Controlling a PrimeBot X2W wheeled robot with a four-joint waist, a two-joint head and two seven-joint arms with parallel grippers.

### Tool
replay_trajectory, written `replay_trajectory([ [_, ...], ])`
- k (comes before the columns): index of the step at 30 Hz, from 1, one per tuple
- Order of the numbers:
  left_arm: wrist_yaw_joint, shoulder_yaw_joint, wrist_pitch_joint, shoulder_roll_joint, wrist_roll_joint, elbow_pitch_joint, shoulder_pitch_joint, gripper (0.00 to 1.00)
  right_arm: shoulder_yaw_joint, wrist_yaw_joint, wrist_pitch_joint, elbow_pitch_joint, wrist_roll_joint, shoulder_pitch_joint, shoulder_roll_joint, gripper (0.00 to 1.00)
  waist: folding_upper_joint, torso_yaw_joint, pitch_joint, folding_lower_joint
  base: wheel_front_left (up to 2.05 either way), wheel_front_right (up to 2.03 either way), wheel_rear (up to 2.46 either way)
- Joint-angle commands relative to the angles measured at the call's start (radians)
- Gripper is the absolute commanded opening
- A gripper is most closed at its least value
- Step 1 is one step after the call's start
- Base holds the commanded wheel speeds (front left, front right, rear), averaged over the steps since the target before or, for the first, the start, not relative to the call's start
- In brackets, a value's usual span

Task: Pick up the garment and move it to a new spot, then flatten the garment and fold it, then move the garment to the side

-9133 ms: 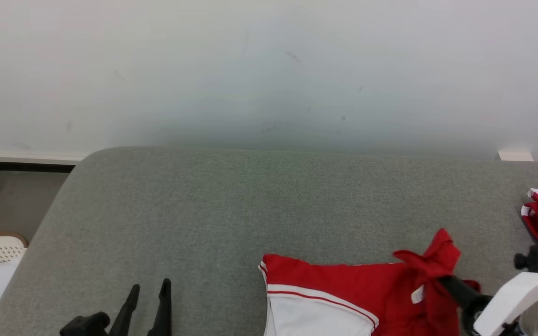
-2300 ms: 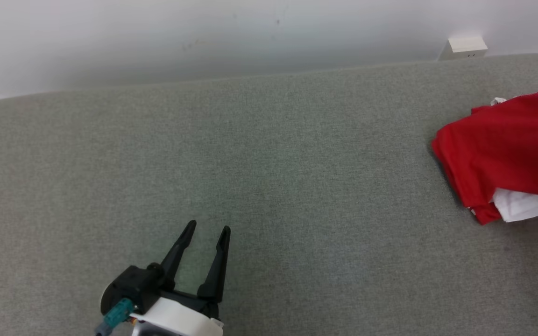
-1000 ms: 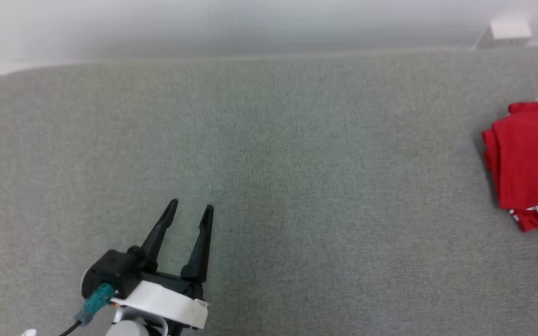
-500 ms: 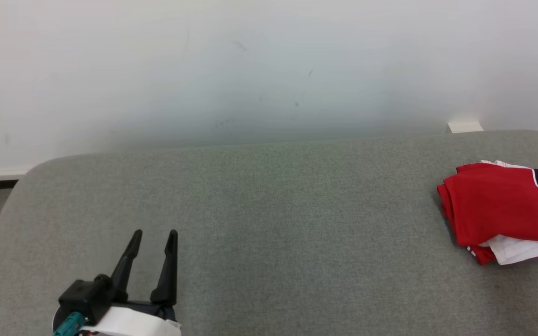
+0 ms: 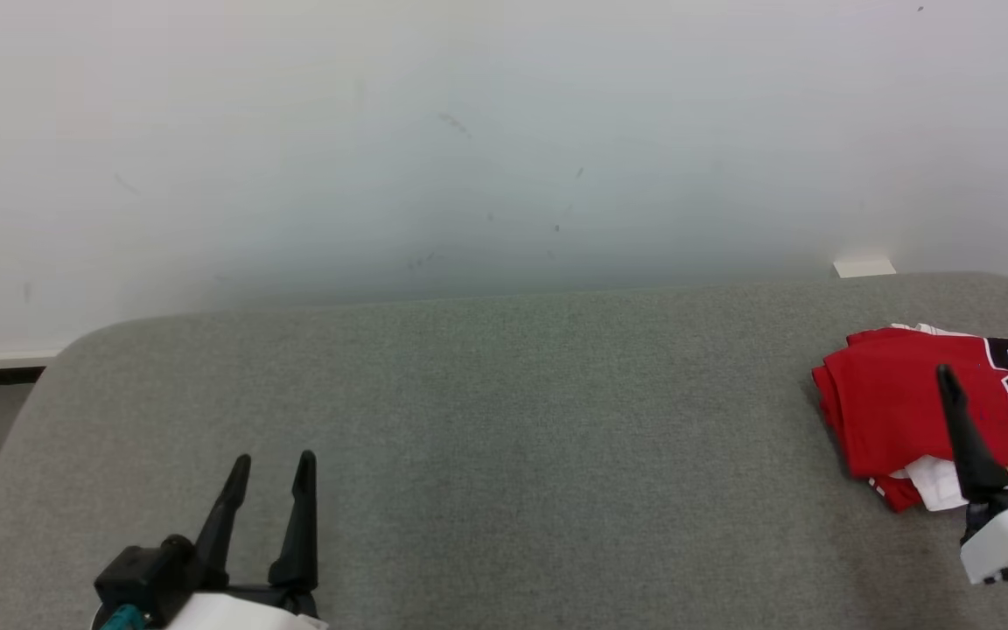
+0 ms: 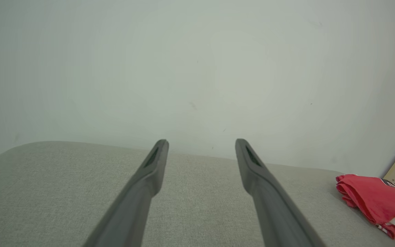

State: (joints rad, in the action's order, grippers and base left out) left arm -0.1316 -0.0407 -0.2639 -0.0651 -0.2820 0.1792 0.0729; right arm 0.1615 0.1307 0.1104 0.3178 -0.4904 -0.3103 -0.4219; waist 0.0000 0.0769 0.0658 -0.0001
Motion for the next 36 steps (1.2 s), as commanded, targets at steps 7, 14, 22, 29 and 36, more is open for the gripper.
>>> replay_trajectory([
  [7, 0.002, 0.028, 0.0, 0.007, 0.0, 0.025, -0.033, 1.0, -0.074, 0.0, 0.061, -0.093, 0.079, 0.177, 0.123, 1.0, 0.0, -0.01, 0.012, 0.0001, 0.0, 0.0, 0.0],
  [14, 0.002, 0.035, 0.0, 0.011, 0.005, 0.039, -0.06, 1.0, -0.131, 0.0, 0.101, -0.112, 0.103, 0.265, 0.223, 1.0, 0.0, -0.014, 0.021, 0.0001, 0.0, 0.0, 0.0],
  [22, 0.002, 0.031, 0.0, 0.012, 0.018, 0.049, -0.061, 1.0, -0.107, 0.0, 0.13, -0.101, 0.093, 0.273, 0.239, 1.0, 0.0, -0.011, 0.015, 0.0001, 0.0, 0.0, 0.0],
  [29, 0.002, 0.021, 0.0, 0.013, 0.02, 0.06, -0.048, 1.0, -0.083, 0.0, 0.137, -0.069, 0.092, 0.253, 0.242, 1.0, 0.0, -0.02, 0.01, 0.0001, 0.0, 0.0, 0.0],
  [36, 0.006, 0.01, 0.0, 0.013, 0.035, 0.058, -0.043, 1.0, -0.077, 0.0, 0.144, -0.047, 0.11, 0.247, 0.238, 1.0, 0.0, -0.025, 0.013, 0.0001, 0.0, 0.0, 0.0],
])
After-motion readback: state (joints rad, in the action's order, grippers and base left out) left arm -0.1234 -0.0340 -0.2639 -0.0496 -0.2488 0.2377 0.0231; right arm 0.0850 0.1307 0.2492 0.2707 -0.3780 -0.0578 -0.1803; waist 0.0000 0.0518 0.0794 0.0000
